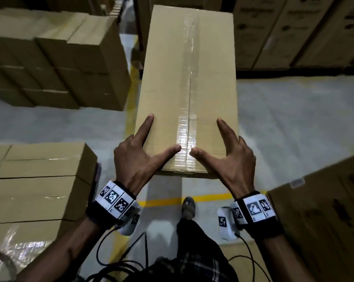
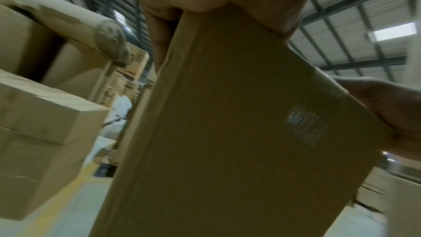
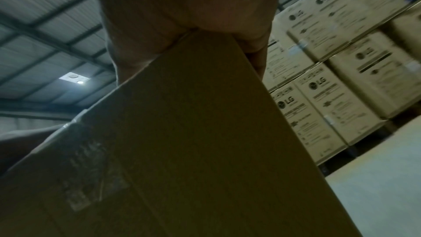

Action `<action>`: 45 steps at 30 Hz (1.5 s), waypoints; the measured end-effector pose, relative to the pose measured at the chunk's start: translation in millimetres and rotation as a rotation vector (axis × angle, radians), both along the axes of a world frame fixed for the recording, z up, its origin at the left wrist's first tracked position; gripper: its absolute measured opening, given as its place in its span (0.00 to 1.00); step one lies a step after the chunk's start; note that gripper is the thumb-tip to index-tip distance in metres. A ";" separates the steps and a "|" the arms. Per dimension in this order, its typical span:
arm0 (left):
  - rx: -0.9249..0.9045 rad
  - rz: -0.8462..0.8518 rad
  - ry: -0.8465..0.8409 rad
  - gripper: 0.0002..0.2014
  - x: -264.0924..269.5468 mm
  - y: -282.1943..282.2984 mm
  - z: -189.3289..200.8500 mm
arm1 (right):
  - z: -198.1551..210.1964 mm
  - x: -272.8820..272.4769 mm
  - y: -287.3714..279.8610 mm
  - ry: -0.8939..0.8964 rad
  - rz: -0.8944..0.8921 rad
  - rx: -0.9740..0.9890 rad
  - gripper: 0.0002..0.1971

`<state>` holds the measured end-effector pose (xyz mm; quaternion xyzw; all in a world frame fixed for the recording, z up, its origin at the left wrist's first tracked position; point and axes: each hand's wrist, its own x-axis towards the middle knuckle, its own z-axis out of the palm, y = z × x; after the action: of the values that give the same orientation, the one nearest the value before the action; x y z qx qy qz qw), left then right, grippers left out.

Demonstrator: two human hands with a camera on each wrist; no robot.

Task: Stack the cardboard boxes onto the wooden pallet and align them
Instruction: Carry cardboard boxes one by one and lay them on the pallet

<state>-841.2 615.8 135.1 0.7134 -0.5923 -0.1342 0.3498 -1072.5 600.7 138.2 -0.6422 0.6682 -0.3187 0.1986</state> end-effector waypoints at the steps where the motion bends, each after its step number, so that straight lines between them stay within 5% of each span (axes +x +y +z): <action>1: 0.000 0.027 0.000 0.54 5.3 -14.5 -0.8 | -1.3 5.6 -20.9 0.001 0.029 -0.003 0.54; 12: 0.006 0.374 -0.016 0.55 51.0 -235.8 13.0 | 15.3 70.7 -322.5 -0.002 0.367 -0.026 0.53; 24: 0.019 0.730 0.011 0.52 133.6 -390.1 6.7 | 14.9 201.9 -542.2 0.039 0.715 0.024 0.54; 37: -0.012 0.983 0.183 0.49 358.4 -560.4 -6.3 | 12.0 479.9 -748.2 0.129 0.978 0.030 0.55; 45: 0.024 1.167 0.162 0.50 515.9 -603.5 -1.8 | 13.0 675.9 -814.6 0.103 1.175 0.029 0.53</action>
<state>-325.3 12.3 133.3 0.9127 -0.0715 0.0197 0.4019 -396.6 -213.8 151.2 -0.9167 0.2133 -0.1147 0.3179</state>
